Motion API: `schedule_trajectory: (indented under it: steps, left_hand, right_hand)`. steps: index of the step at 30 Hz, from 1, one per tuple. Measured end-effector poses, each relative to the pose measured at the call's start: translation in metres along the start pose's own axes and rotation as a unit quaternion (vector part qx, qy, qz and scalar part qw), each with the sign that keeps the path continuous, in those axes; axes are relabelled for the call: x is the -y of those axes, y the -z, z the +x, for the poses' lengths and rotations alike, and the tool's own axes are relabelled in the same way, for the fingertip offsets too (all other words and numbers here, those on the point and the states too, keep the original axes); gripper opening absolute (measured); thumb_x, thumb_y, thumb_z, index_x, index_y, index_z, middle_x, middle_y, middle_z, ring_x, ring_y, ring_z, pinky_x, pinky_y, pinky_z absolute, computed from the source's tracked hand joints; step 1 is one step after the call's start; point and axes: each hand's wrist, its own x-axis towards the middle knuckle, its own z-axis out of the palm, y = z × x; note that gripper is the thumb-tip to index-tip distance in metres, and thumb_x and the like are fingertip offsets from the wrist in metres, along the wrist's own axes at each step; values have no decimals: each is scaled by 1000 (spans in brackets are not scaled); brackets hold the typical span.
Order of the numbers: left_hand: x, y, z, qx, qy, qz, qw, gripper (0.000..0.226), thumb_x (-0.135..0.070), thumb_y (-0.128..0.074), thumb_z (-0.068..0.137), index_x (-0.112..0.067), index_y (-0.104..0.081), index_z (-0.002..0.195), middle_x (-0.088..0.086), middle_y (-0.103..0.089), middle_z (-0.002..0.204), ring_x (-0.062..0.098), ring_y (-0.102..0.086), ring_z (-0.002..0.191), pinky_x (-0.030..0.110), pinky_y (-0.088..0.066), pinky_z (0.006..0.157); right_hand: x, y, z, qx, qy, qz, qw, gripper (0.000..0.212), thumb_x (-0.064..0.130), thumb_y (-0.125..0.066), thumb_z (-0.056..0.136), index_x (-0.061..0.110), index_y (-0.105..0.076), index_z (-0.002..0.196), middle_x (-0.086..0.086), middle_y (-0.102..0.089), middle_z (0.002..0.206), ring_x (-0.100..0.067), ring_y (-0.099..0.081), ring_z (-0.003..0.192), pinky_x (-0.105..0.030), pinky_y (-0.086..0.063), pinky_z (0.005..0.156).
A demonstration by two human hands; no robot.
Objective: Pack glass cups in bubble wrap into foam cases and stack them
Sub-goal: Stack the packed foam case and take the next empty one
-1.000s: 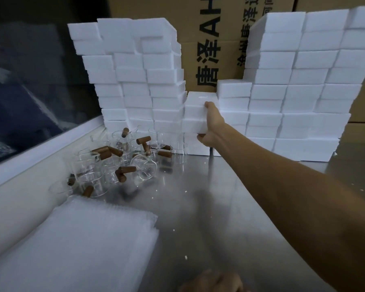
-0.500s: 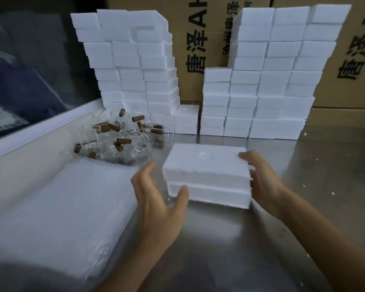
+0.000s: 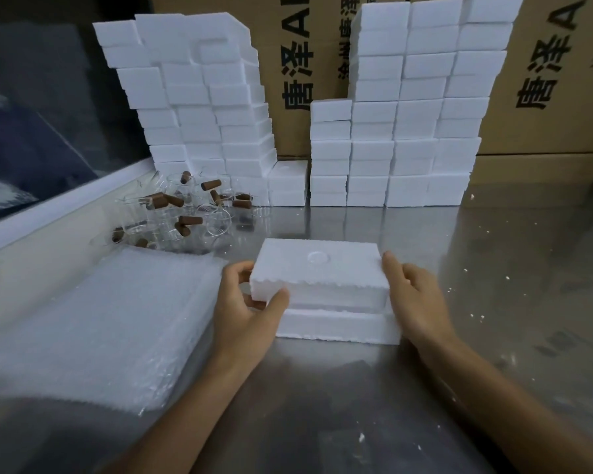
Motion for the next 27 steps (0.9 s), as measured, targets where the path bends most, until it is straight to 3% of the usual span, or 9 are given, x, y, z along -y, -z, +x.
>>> schedule_trajectory:
  steps: [4, 7, 9, 12, 14, 16, 19, 22, 27]
  left_hand:
    - [0, 2, -1, 4, 11, 27, 1000, 53, -14, -78, 78, -37, -47, 115, -13, -61, 110, 5, -57, 65, 13, -45, 56]
    - [-1, 4, 1, 26, 40, 42, 998, 49, -18, -74, 83, -46, -50, 116, -18, -66, 111, 27, -64, 91, 31, -54, 78]
    - [-4, 7, 1, 70, 48, 45, 995, 44, -28, -73, 80, -56, -55, 109, -32, -68, 102, 13, -67, 99, 31, -55, 85]
    - [-6, 12, 3, 123, 69, 39, 989, 49, -42, -64, 70, -49, -63, 119, -30, -70, 105, 1, -66, 104, 32, -52, 96]
    - [-7, 14, 5, 134, 87, 31, 987, 51, -43, -64, 74, -41, -65, 124, -22, -72, 109, 6, -67, 106, 38, -51, 100]
    - [-6, 16, 7, 147, 93, 42, 984, 32, -38, -66, 84, -42, -70, 115, -19, -74, 104, 9, -69, 101, 38, -51, 98]
    - [-6, 18, 11, 150, 120, 54, 980, 12, -40, -64, 90, -34, -74, 93, -20, -74, 86, 7, -70, 83, 30, -52, 83]
    - [-2, 16, 14, 112, 133, 95, 980, 53, -53, -62, 87, -11, -46, 61, -6, -45, 56, 14, -44, 56, 31, -33, 61]
    - [-1, 13, 17, 50, 123, 150, 980, 66, -51, -62, 89, -18, -23, 46, -9, -25, 43, 11, -26, 42, 29, -24, 52]
  right_hand:
    - [-2, -2, -1, 50, -16, 30, 998, 44, 56, -45, 96, 18, -65, 89, 9, -66, 89, -6, -60, 83, -21, -43, 68]
    - [-7, -4, -3, 85, -11, 27, 996, 28, 54, -48, 96, 32, -65, 99, 15, -65, 95, 11, -58, 79, -9, -40, 61]
    - [-8, -4, -3, 100, -8, 21, 995, 26, 52, -46, 97, 36, -66, 99, 14, -67, 97, 11, -59, 81, -10, -40, 63]
    - [-6, 0, -2, 116, 2, 3, 993, 35, 48, -46, 100, 38, -69, 75, 19, -66, 70, 4, -58, 64, -14, -39, 59]
    - [-5, 0, -2, 114, 12, -32, 993, 50, 47, -46, 100, 27, -54, 54, 14, -44, 47, -2, -43, 46, -13, -31, 48]
    - [-4, -1, -2, 97, 12, -65, 993, 53, 50, -46, 99, 19, -31, 57, 10, -29, 51, -8, -29, 45, -21, -25, 47]
    - [-3, 0, -1, 94, -7, -82, 992, 52, 54, -44, 98, 17, -28, 65, 5, -27, 56, -11, -25, 47, -31, -24, 53]
    - [-2, 1, -2, 82, -8, -86, 993, 55, 52, -46, 97, 16, -26, 62, 4, -25, 53, -12, -24, 47, -30, -23, 50]
    - [-5, 0, 1, 76, -19, -116, 990, 56, 41, -56, 94, 4, -41, 55, 2, -29, 49, -14, -25, 44, -25, -24, 43]
